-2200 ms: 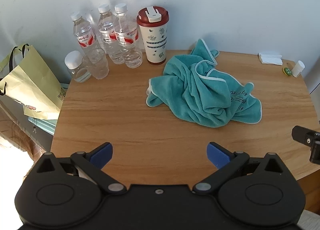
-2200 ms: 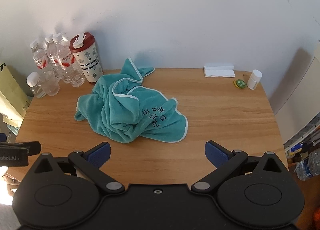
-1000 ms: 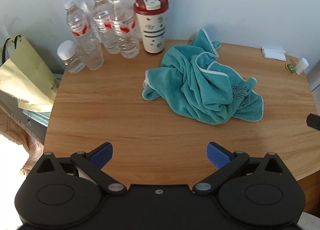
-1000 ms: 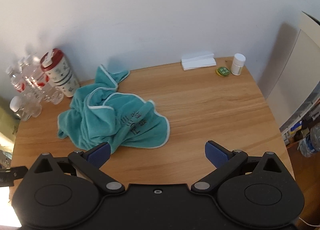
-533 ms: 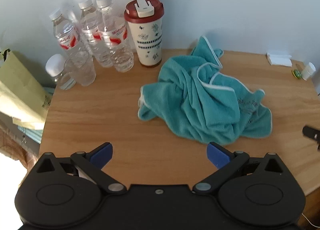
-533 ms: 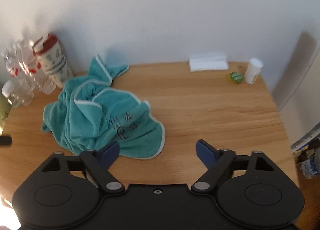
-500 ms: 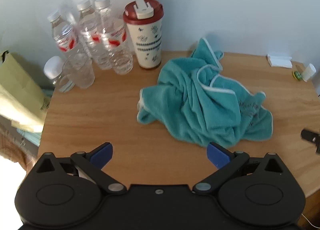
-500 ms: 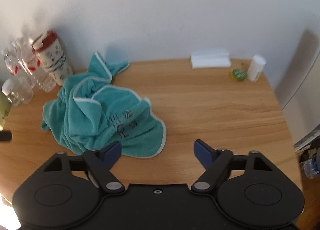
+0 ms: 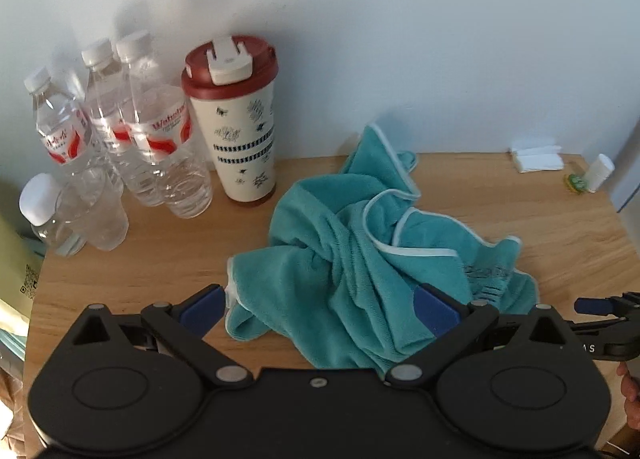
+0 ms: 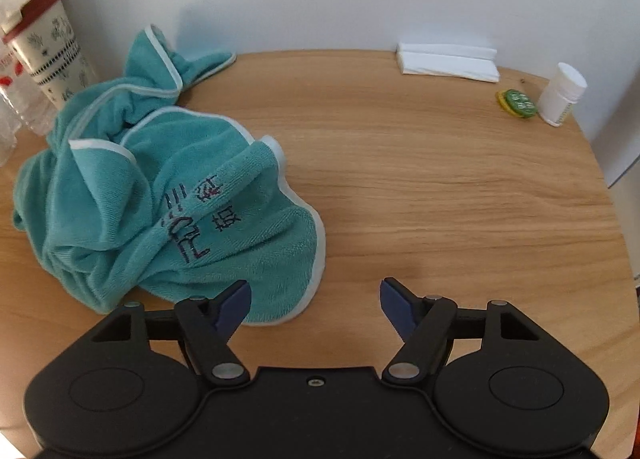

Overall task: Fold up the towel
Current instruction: 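Grasp a towel edge with the right gripper while the left gripper grasps another edge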

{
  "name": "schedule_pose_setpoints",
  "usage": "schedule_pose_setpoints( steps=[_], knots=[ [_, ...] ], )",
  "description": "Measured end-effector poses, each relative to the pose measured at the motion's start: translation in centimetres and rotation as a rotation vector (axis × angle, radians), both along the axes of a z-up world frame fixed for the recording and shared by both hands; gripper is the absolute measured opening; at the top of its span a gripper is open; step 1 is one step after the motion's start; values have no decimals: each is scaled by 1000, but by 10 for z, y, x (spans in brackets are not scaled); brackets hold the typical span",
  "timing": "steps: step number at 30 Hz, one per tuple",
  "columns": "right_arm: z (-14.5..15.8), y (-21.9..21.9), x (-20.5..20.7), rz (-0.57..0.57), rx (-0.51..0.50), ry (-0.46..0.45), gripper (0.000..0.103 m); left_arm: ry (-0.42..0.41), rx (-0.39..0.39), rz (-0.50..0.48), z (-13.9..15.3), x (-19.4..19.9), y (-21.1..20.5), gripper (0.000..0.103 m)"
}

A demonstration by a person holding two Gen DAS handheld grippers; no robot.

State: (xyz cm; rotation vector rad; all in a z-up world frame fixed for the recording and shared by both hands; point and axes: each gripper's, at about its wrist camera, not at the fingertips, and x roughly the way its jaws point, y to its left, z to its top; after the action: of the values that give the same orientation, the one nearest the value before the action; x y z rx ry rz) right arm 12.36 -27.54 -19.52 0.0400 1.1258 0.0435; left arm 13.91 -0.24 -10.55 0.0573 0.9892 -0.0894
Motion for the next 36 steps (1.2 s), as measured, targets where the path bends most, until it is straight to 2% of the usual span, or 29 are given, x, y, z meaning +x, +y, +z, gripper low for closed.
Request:
schedule_pose_setpoints(
  steps=[6, 10, 12, 14, 17, 18, 22, 26, 28, 33, 36],
  knots=[
    [-16, 5, 11, 15, -38, 20, 76, -10, -49, -28, -10, 12, -4, 103],
    [-15, 11, 9, 34, -68, 5, 75, -9, -56, -36, -12, 22, -11, 102],
    [-13, 17, 6, 85, -85, -10, 65, -11, -63, -43, -12, 26, -13, 103],
    [-10, 20, 7, 101, -68, 14, 38, -11, -69, -59, -13, 30, -16, 102],
    [-8, 20, 7, 95, -72, 49, 19, 2, -83, -98, -17, 37, -24, 102],
    [-8, 19, 4, 95, -79, 53, 16, 11, -88, -116, -18, 40, -27, 102],
    [-8, 9, -5, 77, -61, 62, 12, 1, -70, -204, -20, 57, -50, 102],
    [-7, -7, -16, 37, -33, 93, 11, 3, -92, -253, -20, 74, -69, 102],
    [-6, -12, -23, 30, -36, 102, 11, 0, -61, -288, -25, 83, -85, 102],
    [-7, -23, -38, -1, -18, 134, 11, 54, -33, -363, -41, 98, -112, 102],
    [-6, -26, -41, -11, 7, 151, 11, 54, 26, -408, -52, 107, -130, 102]
  ],
)
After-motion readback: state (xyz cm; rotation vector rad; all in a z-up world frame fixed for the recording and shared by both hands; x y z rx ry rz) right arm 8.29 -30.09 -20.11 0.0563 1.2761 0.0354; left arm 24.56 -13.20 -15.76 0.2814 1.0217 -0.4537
